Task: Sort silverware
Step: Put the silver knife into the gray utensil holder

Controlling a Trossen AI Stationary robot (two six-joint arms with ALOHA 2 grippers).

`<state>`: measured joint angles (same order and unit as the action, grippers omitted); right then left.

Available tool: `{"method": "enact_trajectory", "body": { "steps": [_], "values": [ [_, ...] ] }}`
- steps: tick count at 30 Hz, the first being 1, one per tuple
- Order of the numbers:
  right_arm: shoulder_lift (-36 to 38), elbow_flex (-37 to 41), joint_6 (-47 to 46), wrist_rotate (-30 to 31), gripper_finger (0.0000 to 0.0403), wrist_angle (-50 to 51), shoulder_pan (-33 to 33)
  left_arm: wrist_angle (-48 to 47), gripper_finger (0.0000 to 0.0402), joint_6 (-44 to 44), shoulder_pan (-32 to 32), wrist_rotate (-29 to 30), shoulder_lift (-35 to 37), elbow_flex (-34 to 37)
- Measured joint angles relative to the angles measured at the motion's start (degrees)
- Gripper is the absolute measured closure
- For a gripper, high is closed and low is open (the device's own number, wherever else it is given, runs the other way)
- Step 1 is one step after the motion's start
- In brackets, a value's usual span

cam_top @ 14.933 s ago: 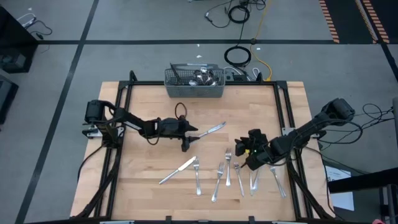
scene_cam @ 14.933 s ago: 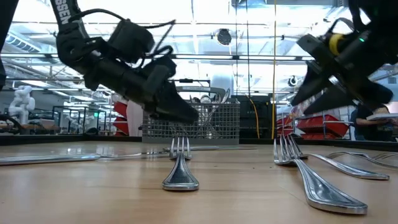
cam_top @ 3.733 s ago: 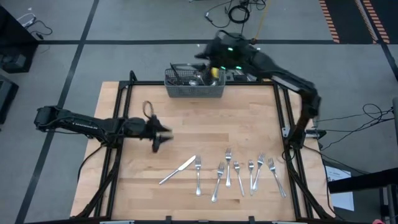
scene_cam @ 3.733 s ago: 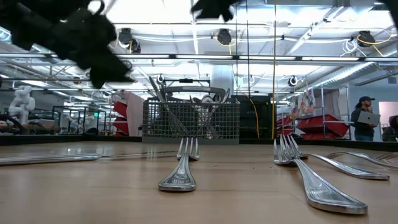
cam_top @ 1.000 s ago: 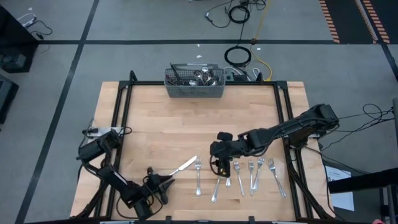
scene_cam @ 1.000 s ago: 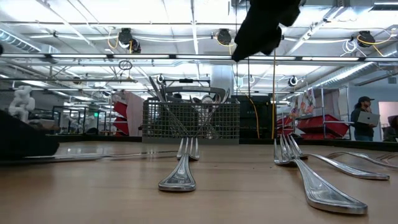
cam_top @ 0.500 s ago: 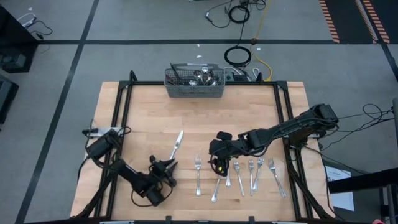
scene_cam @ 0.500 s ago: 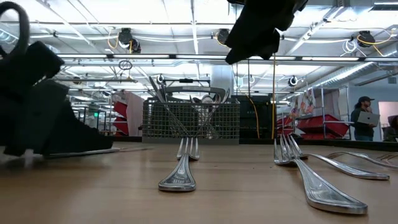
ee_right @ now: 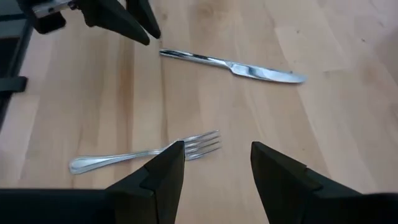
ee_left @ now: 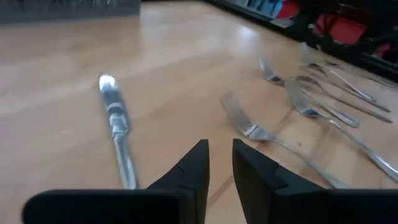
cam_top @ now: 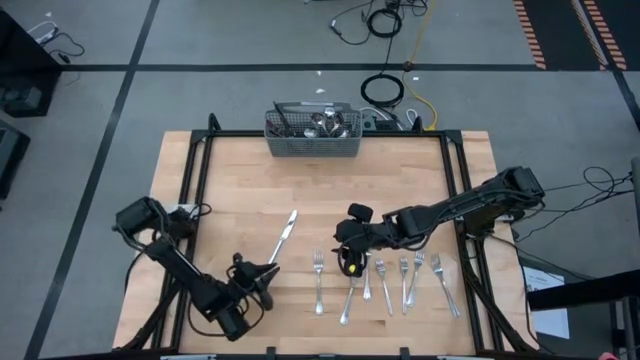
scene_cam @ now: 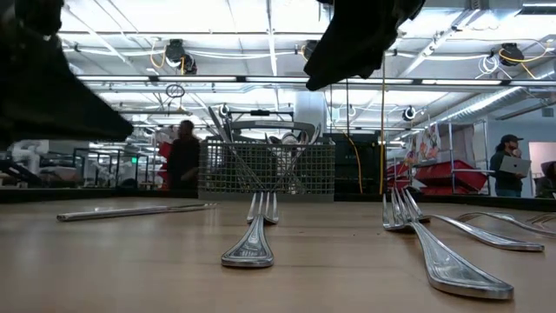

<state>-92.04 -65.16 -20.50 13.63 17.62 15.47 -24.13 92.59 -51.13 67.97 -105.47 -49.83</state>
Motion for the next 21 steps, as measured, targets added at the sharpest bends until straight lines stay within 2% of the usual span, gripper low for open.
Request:
{"method": "enact_trajectory", "body": {
  "steps": [2, 5, 10, 13, 16, 21],
  "values": [
    [0.0, 1.0, 0.0, -0.1, 0.0227, -0.3, -0.5, -4.0, 0.0337, 6.0, 0.0, -2.1, -1.7, -0.1],
    [0.0, 3.2, -0.4, -0.1, 0.0227, -2.6, -0.9, -10.2, 0.0349, 15.4, -0.1, -8.7, -5.5, 0.0],
    [0.0, 5.7, -1.7, -0.5, 0.0227, -6.3, -1.5, -19.3, 0.0352, 29.8, -2.0, -11.1, -7.1, -1.0],
    [0.0, 5.8, -1.4, -0.2, 0.0227, -6.9, -1.6, -24.3, 0.0352, 31.2, -1.8, -10.9, -7.1, -2.8],
    [0.0, 5.9, -1.0, -0.2, 0.0227, -6.8, -2.0, -23.1, 0.0352, 31.4, -0.6, -10.1, -7.1, -3.0],
    [0.0, 5.9, -0.2, -0.3, 0.0224, -6.9, -2.7, -21.7, 0.0352, 29.9, 1.9, -5.1, -6.5, -3.9]
  ]
}}
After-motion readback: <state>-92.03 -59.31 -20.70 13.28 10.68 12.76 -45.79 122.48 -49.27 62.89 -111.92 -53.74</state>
